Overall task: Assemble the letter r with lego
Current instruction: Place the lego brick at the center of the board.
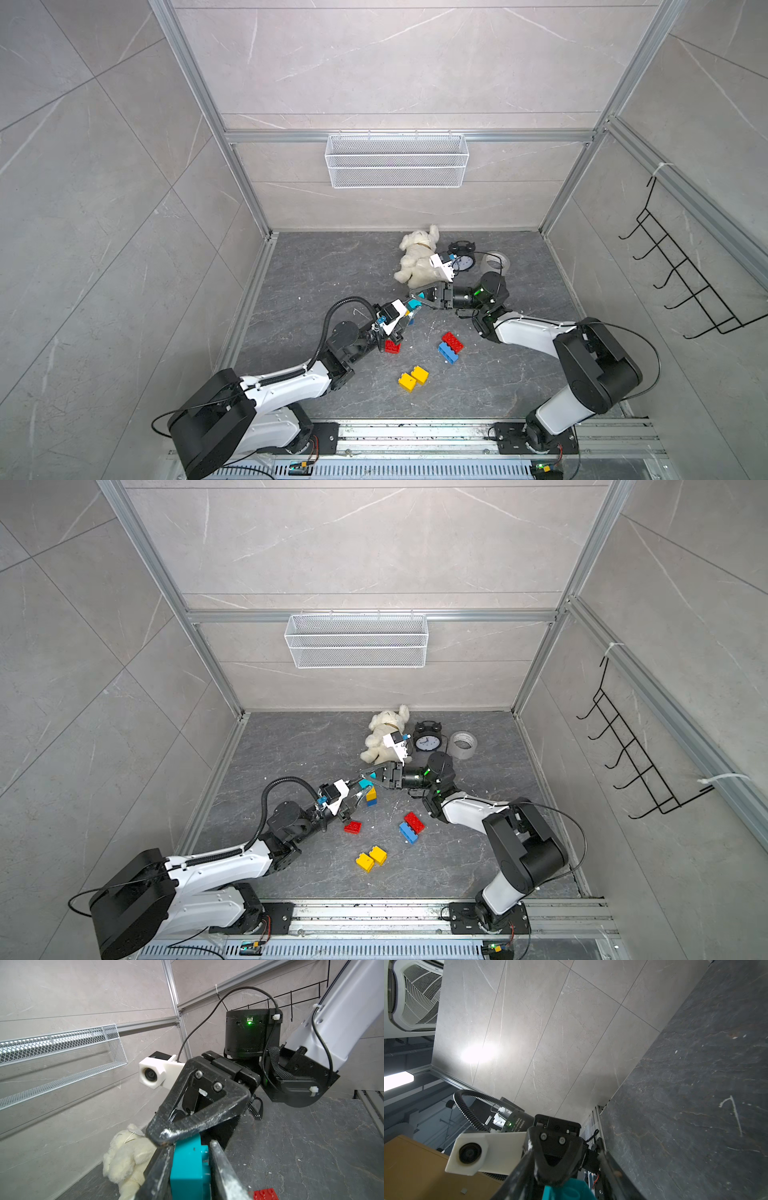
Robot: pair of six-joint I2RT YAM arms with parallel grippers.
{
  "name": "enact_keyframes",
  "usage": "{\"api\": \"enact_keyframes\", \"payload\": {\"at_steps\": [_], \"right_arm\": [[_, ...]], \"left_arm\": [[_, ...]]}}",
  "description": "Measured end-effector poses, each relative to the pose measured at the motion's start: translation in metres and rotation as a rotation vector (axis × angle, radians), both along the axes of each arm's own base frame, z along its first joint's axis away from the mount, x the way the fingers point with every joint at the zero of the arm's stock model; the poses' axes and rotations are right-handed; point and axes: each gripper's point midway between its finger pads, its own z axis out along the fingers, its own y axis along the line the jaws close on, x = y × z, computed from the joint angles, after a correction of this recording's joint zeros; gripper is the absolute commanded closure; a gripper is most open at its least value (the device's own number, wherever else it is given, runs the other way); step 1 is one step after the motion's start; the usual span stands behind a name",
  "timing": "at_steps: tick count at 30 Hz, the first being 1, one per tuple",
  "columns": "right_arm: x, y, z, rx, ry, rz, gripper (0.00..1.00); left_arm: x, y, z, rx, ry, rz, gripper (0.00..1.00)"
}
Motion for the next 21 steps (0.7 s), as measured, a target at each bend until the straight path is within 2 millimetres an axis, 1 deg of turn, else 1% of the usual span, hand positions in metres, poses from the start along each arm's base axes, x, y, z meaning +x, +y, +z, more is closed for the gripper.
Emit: {"api": "enact_keyframes", "payload": {"at_steps": [3, 6, 8, 11, 13, 16, 17, 21], "right_arm": [[0.004, -0.008, 0.000, -0.040, -0.018, -0.038, 0.45], [0.008, -0.018, -0.003, -0.109, -0.037, -0.098, 0.44], [0.011, -0.029, -0.002, -0.171, -0.056, -0.160, 0.44], [0.017, -0.051, 0.009, -0.251, -0.105, -0.263, 0.43], [0.021, -0.070, 0.019, -0.301, -0.145, -0.343, 0.43], [0.024, -0.092, 0.023, -0.372, -0.171, -0.424, 0.43], [0.025, -0.097, 0.020, -0.392, -0.171, -0.439, 0.43], [0.024, -0.110, -0.001, -0.482, -0.129, -0.468, 0.44]], "left_arm": [[-0.002, 0.005, 0.001, 0.004, 0.009, 0.012, 0.70], [-0.002, 0.010, -0.003, 0.010, 0.037, 0.026, 0.70], [-0.003, 0.012, -0.008, 0.019, 0.074, 0.025, 0.70], [-0.003, 0.012, -0.019, 0.026, 0.161, 0.018, 0.70], [-0.003, 0.011, -0.030, 0.017, 0.245, 0.011, 0.70], [-0.003, 0.006, -0.048, -0.002, 0.404, -0.011, 0.70], [-0.003, 0.003, -0.055, -0.002, 0.463, -0.024, 0.70], [-0.008, -0.015, -0.081, -0.015, 0.704, -0.096, 0.71]]}}
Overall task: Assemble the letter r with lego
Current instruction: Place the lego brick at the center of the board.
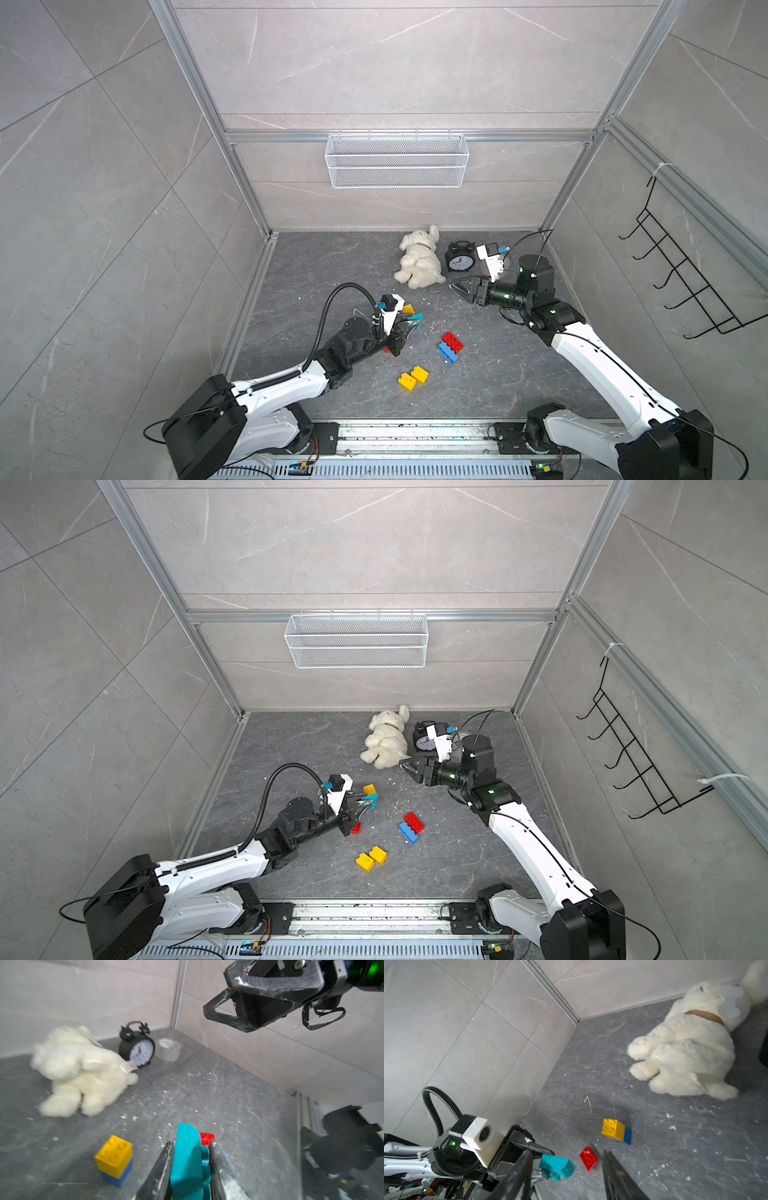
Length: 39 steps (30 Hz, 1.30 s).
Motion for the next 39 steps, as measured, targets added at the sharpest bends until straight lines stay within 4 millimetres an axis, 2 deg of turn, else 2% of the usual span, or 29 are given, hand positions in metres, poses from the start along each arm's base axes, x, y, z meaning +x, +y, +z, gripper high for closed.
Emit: {"api": "enact_keyframes", "payload": {"at_steps": [4, 10, 18, 24, 29, 33, 36, 39], "right_arm": [[-0.004, -0.008, -0.014, -0.049, 0.029, -0.021, 0.44], [-0.011, -0.015, -0.019, -0.086, 0.030, -0.032, 0.43], [-0.020, -0.018, -0.034, -0.112, 0.056, -0.031, 0.43], [-0.021, -0.019, -0.038, -0.121, 0.058, -0.025, 0.43], [-0.022, -0.019, -0.041, -0.131, 0.057, -0.020, 0.42], [-0.023, -0.019, -0.044, -0.136, 0.066, -0.018, 0.41], [-0.023, -0.020, -0.046, -0.140, 0.071, -0.016, 0.41], [-0.024, -0.020, -0.050, -0.154, 0.077, -0.009, 0.42]], "left_arm": [[-0.008, -0.009, -0.027, -0.032, 0.213, -0.032, 0.73], [-0.016, -0.017, -0.062, 0.010, 0.447, -0.034, 0.73], [-0.015, -0.018, -0.111, 0.093, 0.662, 0.042, 0.72], [-0.007, -0.034, -0.134, 0.122, 0.752, 0.051, 0.71], [-0.005, -0.037, -0.141, 0.143, 0.782, 0.061, 0.62], [-0.003, -0.035, -0.144, 0.185, 0.785, 0.085, 0.45], [-0.003, -0.025, -0.151, 0.238, 0.789, 0.120, 0.36], [-0.004, -0.014, -0.152, 0.283, 0.776, 0.155, 0.24]]}}
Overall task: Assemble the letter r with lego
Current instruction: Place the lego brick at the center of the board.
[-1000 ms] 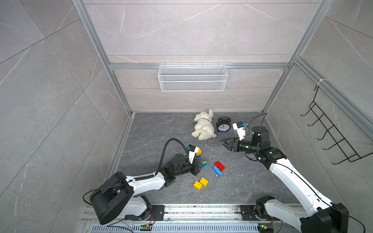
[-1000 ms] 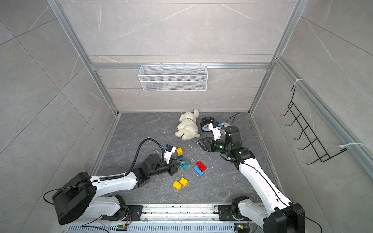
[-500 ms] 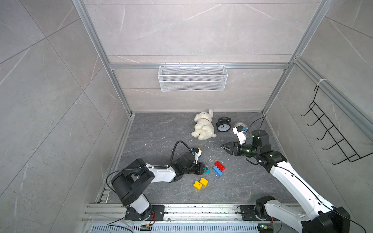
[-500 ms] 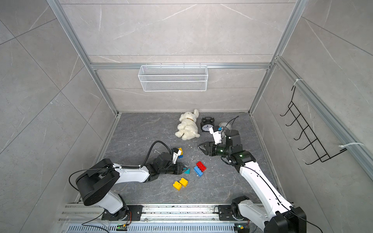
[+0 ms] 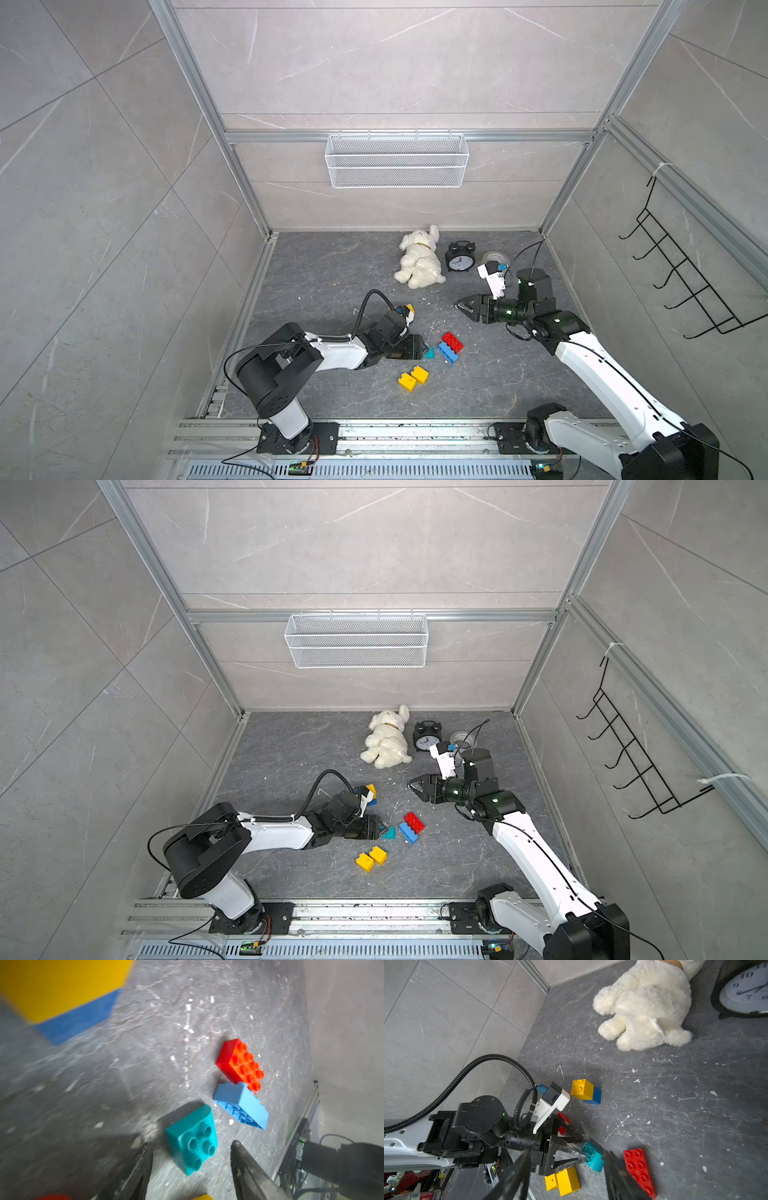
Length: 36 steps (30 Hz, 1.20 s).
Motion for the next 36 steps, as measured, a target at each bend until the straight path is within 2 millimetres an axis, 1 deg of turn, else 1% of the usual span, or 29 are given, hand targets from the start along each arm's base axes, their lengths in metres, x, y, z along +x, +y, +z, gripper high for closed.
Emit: {"api": "enact_keyframes", "payload": {"at_steps": [1, 2, 3, 5, 7, 8, 10, 13, 15, 17, 19, 22, 23, 25, 26, 28, 29, 30, 36], "right_arm": [[0.000, 0.000, -0.002, -0.007, 0.003, 0.000, 0.43], [0.000, -0.001, -0.004, -0.016, 0.003, 0.000, 0.43], [-0.001, -0.003, -0.006, -0.026, -0.002, -0.002, 0.43], [-0.004, -0.005, -0.008, -0.028, -0.019, -0.008, 0.42], [-0.011, -0.010, -0.006, -0.028, -0.055, -0.026, 0.42], [-0.015, -0.013, -0.001, -0.027, -0.085, -0.036, 0.42], [-0.020, -0.017, 0.021, -0.011, -0.182, -0.057, 0.38], [-0.027, -0.019, 0.064, 0.040, -0.358, -0.062, 0.35], [-0.030, -0.019, 0.086, 0.072, -0.446, -0.063, 0.35], [-0.032, -0.018, 0.103, 0.105, -0.509, -0.057, 0.32], [-0.033, -0.013, 0.114, 0.146, -0.537, -0.029, 0.26], [-0.034, 0.001, 0.127, 0.237, -0.530, 0.051, 0.27], [-0.034, 0.006, 0.131, 0.276, -0.513, 0.078, 0.32], [-0.030, 0.018, 0.141, 0.372, -0.479, 0.140, 0.45], [-0.027, 0.022, 0.145, 0.409, -0.464, 0.159, 0.52], [-0.024, 0.026, 0.153, 0.476, -0.444, 0.183, 0.79], [-0.025, 0.026, 0.158, 0.498, -0.448, 0.188, 0.94], [-0.028, 0.025, 0.165, 0.514, -0.465, 0.190, 1.00], [-0.066, 0.013, 0.212, 0.544, -0.659, 0.213, 1.00]], "left_arm": [[0.001, 0.003, 0.003, 0.010, -0.016, 0.005, 0.20], [0.002, 0.006, 0.007, 0.017, -0.033, 0.006, 0.04], [0.004, 0.008, 0.016, 0.016, -0.070, 0.007, 0.00], [0.007, 0.013, 0.038, 0.007, -0.145, 0.017, 0.00], [0.012, 0.018, 0.071, -0.010, -0.272, 0.029, 0.00], [0.014, 0.020, 0.091, -0.029, -0.341, 0.032, 0.00], [0.018, 0.027, 0.133, -0.063, -0.488, 0.046, 0.00], [0.024, 0.042, 0.180, -0.062, -0.669, 0.080, 0.00], [0.030, 0.053, 0.203, -0.037, -0.772, 0.107, 0.00], [0.032, 0.066, 0.221, -0.012, -0.868, 0.123, 0.00], [0.031, 0.080, 0.241, -0.007, -0.956, 0.149, 0.00], [0.022, 0.099, 0.268, -0.027, -1.086, 0.163, 0.00], [0.019, 0.104, 0.274, -0.032, -1.122, 0.168, 0.00], [0.014, 0.113, 0.285, -0.038, -1.192, 0.175, 0.00], [0.013, 0.116, 0.288, -0.033, -1.214, 0.178, 0.00], [0.013, 0.121, 0.289, -0.011, -1.243, 0.190, 0.00], [0.013, 0.123, 0.289, 0.000, -1.249, 0.195, 0.00], [0.014, 0.124, 0.288, 0.012, -1.253, 0.199, 0.00], [0.019, 0.121, 0.277, 0.054, -1.232, 0.183, 0.00]]}}
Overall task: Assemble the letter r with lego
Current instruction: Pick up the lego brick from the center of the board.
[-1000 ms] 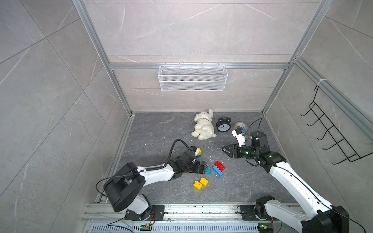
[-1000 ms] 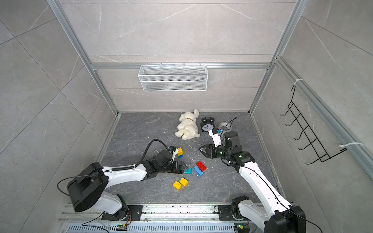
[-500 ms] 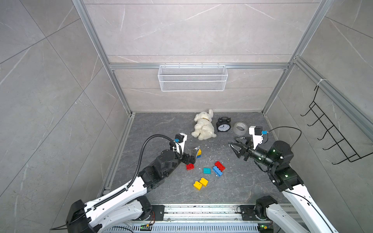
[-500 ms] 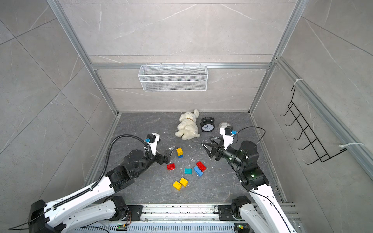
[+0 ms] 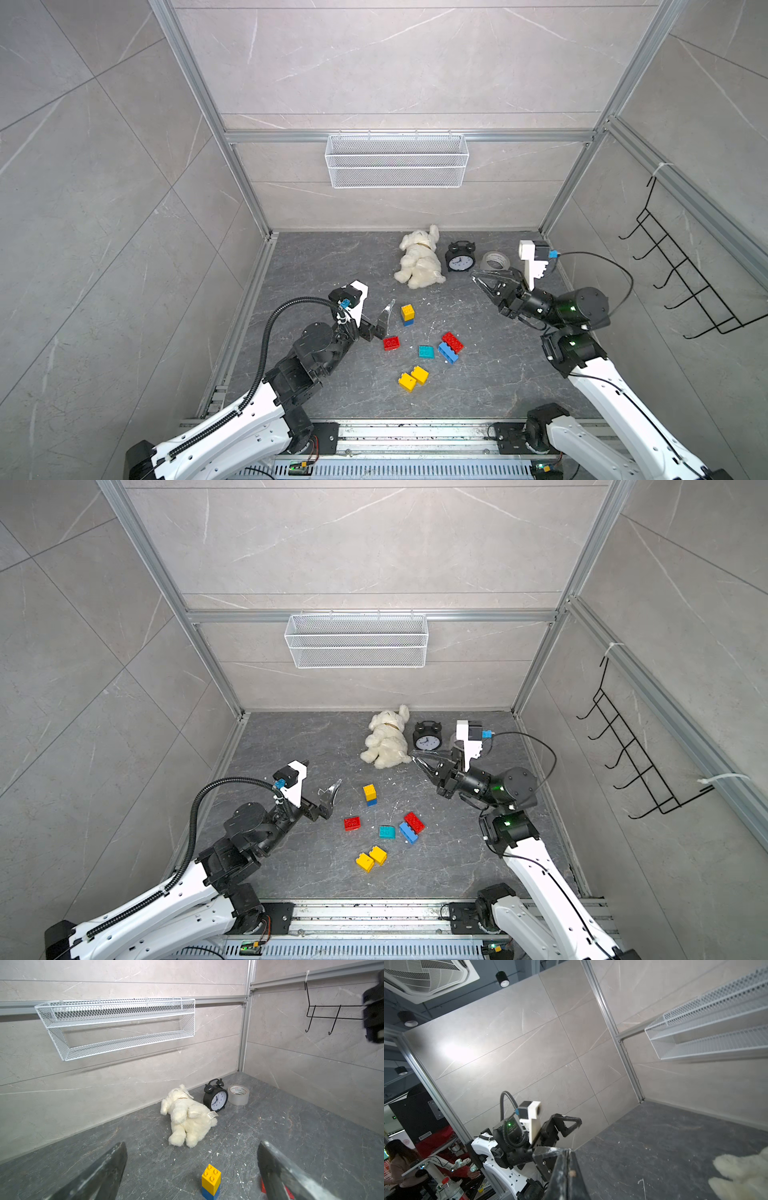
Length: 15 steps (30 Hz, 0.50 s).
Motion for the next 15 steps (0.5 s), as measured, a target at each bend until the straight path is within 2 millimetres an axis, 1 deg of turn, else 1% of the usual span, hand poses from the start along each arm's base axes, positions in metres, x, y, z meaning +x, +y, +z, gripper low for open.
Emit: {"api": "enact_keyframes", "payload": {"at_steps": [2, 5, 7, 9, 11, 13, 15], "right_arm": [[-0.010, -0.003, 0.014, 0.004, -0.061, -0.006, 1.00], [-0.021, -0.004, 0.031, -0.008, -0.129, -0.002, 1.00], [-0.027, -0.004, 0.035, -0.015, -0.158, 0.004, 1.00], [-0.030, -0.004, 0.033, -0.031, -0.169, 0.002, 1.00], [-0.028, -0.004, 0.025, -0.063, -0.146, -0.018, 1.00], [-0.019, -0.005, 0.013, -0.108, -0.082, -0.059, 1.00], [-0.007, -0.008, 0.000, -0.159, -0.011, -0.113, 1.00]], "left_arm": [[0.001, -0.001, -0.002, 0.005, 0.004, 0.000, 0.01], [0.002, -0.002, -0.004, 0.019, 0.003, 0.000, 0.09], [0.002, -0.003, -0.006, 0.033, 0.000, -0.001, 0.15], [0.002, -0.003, -0.007, 0.042, -0.001, -0.001, 0.19], [0.003, -0.004, -0.008, 0.050, 0.001, -0.001, 0.26], [0.004, -0.006, -0.012, 0.070, 0.011, -0.002, 0.28], [0.006, -0.011, -0.018, 0.107, 0.040, -0.013, 0.33]]}}
